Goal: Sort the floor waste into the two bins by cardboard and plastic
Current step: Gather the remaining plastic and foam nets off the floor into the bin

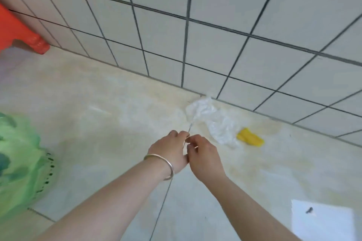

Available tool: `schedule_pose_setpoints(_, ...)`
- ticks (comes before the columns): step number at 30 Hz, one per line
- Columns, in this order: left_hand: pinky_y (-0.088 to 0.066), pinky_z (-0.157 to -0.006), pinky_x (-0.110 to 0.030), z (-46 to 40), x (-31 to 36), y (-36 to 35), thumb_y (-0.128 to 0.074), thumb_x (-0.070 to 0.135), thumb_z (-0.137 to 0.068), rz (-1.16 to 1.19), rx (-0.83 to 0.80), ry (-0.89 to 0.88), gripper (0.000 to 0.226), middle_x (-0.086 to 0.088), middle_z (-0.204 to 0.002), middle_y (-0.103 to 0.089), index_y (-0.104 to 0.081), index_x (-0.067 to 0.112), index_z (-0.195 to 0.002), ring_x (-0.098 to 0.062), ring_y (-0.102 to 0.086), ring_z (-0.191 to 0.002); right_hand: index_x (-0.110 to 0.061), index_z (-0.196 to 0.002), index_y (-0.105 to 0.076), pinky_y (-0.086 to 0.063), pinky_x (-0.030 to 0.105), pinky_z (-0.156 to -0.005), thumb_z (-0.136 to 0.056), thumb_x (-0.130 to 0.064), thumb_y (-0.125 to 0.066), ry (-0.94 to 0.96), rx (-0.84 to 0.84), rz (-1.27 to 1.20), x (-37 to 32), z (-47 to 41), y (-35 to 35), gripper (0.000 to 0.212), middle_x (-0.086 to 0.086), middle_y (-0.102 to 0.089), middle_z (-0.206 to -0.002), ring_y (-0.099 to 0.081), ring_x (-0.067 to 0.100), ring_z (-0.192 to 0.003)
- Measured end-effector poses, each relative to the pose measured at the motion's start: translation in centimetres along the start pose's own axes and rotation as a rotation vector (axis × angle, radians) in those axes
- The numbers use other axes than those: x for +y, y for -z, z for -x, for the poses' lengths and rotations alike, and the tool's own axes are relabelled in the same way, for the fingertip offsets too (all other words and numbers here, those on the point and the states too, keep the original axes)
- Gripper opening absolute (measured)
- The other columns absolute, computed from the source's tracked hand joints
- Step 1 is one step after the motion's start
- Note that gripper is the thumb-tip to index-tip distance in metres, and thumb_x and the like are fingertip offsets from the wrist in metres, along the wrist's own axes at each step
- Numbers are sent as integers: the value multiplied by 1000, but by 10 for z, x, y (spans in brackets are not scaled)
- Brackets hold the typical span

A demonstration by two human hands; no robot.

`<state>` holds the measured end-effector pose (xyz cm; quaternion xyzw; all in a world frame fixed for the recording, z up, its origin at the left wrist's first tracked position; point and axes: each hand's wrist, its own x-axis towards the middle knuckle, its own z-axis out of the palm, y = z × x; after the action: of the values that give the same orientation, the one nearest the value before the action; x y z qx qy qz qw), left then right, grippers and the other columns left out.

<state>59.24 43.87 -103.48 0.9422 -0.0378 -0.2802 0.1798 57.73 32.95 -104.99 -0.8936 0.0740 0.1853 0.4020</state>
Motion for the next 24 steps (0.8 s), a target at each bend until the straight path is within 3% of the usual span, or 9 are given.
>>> schedule_pose_setpoints(3, -40, -103, -36, -43, 22, -23, -53, 39, -87, 37, -91, 59, 61, -2, -145, -30, -28, 31, -142, -23, -44, -127, -18, -122, -50, -39, 26, -83, -92, -19, -48, -206, 51, -33, 64, -15, 16, 31, 3, -52, -123, -54, 19, -110)
schedule_pose_setpoints(6, -36, -108, -36, -80, 24, -33, -54, 43, -86, 94, -33, 125, 63, 0, -150, -19, -27, 37, -143, -26, -33, -134, -17, -130, -43, -38, 31, -90, -89, -22, -54, -356, 197, -48, 104, -31, 32, 43, 7, -39, -134, -43, 28, -120)
schedule_pose_setpoints(9, -31, -111, -39, -113, 29, -42, -55, 52, -84, 107, 35, 163, 70, 0, -155, -5, -21, 42, -144, -28, -13, -141, -20, -140, -31, -35, 34, -88, -87, -29, -59, -450, 315, -26, 124, -52, 51, 61, 8, -25, -144, -29, 32, -126)
schedule_pose_setpoints(12, -30, -112, -44, -143, 35, -49, -56, 62, -78, 74, 90, 175, 82, 4, -157, 12, -10, 48, -145, -25, 8, -145, -24, -146, -17, -38, 41, -95, -82, -41, -64, -629, 274, -109, 132, -83, 60, 82, 6, -9, -152, -20, 33, -133)
schedule_pose_setpoints(16, -30, -112, -43, -178, 43, -55, -56, 67, -75, 3, 95, 163, 91, 3, -156, 22, 1, 49, -145, -25, 16, -145, -27, -148, -12, -36, 42, -99, -77, -49, -67, -739, 214, -128, 135, -114, 59, 92, 4, -5, -153, -16, 32, -134)
schedule_pose_setpoints(18, -30, -113, -43, -189, 45, -62, -57, 67, -74, 14, 72, 165, 92, 4, -157, 19, -1, 49, -145, -26, 12, -146, -27, -147, -12, -34, 38, -102, -77, -50, -67, -680, 195, -45, 135, -122, 53, 92, 5, -6, -152, -17, 32, -133)
schedule_pose_setpoints(21, -29, -111, -39, -195, 45, -75, -58, 67, -72, -4, 77, 159, 81, 4, -156, -3, -20, 48, -141, -27, -7, -141, -25, -146, -16, -25, 30, -108, -80, -45, -66, -548, 193, 51, 134, -131, 43, 85, 8, -7, -150, -21, 34, -130)
schedule_pose_setpoints(24, -30, -108, -32, -188, 43, -90, -65, 51, -77, 52, 173, 56, 63, 4, -147, -23, -41, 39, -134, -28, -23, -129, -26, -143, -25, -34, 31, -100, -84, -27, -65, -467, 227, 50, 135, -137, 33, 71, 9, -9, -148, -27, 32, -124)
